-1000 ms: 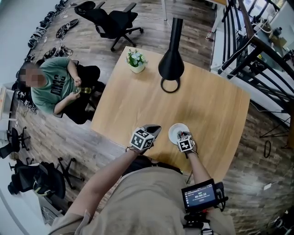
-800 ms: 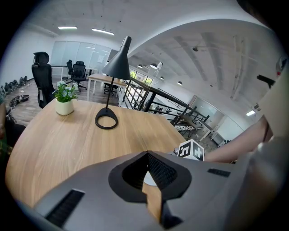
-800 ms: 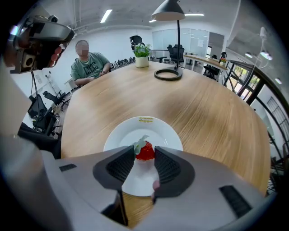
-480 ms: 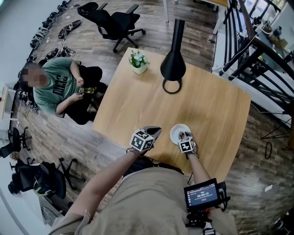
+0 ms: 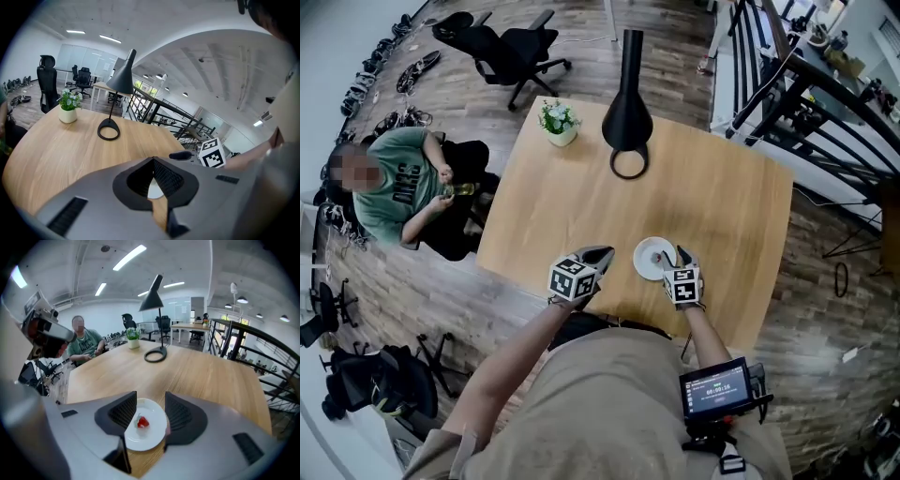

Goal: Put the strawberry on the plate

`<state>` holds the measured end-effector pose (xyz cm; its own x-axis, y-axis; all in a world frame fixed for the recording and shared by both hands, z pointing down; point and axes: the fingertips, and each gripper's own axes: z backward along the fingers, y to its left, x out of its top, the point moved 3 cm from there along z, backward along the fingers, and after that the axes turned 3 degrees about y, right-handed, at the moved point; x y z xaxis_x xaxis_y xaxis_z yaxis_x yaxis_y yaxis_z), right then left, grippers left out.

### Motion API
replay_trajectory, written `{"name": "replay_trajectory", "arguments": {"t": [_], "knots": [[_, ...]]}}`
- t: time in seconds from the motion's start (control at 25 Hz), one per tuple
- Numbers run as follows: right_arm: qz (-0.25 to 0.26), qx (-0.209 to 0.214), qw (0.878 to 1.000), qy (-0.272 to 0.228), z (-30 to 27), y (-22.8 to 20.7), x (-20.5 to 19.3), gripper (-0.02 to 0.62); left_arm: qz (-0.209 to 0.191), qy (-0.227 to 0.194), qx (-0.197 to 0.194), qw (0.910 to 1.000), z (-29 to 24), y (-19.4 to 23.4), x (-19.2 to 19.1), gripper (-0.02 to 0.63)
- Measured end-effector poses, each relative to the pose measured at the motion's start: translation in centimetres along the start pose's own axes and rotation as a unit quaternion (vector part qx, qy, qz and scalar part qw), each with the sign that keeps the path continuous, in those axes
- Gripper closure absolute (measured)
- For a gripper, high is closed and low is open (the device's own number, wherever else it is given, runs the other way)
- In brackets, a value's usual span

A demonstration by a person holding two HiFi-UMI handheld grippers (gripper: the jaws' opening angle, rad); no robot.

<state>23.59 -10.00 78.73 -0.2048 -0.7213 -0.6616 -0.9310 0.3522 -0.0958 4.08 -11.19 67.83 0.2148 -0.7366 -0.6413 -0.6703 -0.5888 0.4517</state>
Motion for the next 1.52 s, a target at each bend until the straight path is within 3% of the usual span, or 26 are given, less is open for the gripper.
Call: {"name": "replay_trajectory", "arguments": {"t": [0.28, 0.6, 0.84, 1.08, 1.4, 1.52], "knots": [[-0.019, -0.046, 0.987, -0.153, 7.9, -1.6, 8.8, 0.42, 0.004, -0.068, -0.029, 0.9972, 1.1, -2.5, 4.3, 0.601], [-0.003, -0.078, 0.964, -0.252, 17.2, -0.3, 16.6, 0.42, -0.029, -0.14, -0.071, 0.9871, 4.8, -6.0, 9.9, 0.601], [0.038, -0.103, 0.943, -0.314, 25.1, 4.2, 19.8, 0.42, -0.065, -0.197, -0.083, 0.9748, 10.2, -7.7, 12.6, 0.601], [0.066, -0.127, 0.929, -0.34, 29.1, 8.9, 21.3, 0.422, -0.085, -0.232, -0.065, 0.9667, 15.3, -5.7, 13.3, 0.601], [0.072, -0.164, 0.932, -0.315, 28.8, 12.5, 20.8, 0.425, -0.082, -0.229, -0.071, 0.9673, 18.1, -2.6, 11.6, 0.601], [0.076, -0.174, 0.935, -0.299, 28.5, 13.1, 20.8, 0.473, -0.083, -0.225, -0.078, 0.9675, 18.2, -2.5, 11.4, 0.601]]}}
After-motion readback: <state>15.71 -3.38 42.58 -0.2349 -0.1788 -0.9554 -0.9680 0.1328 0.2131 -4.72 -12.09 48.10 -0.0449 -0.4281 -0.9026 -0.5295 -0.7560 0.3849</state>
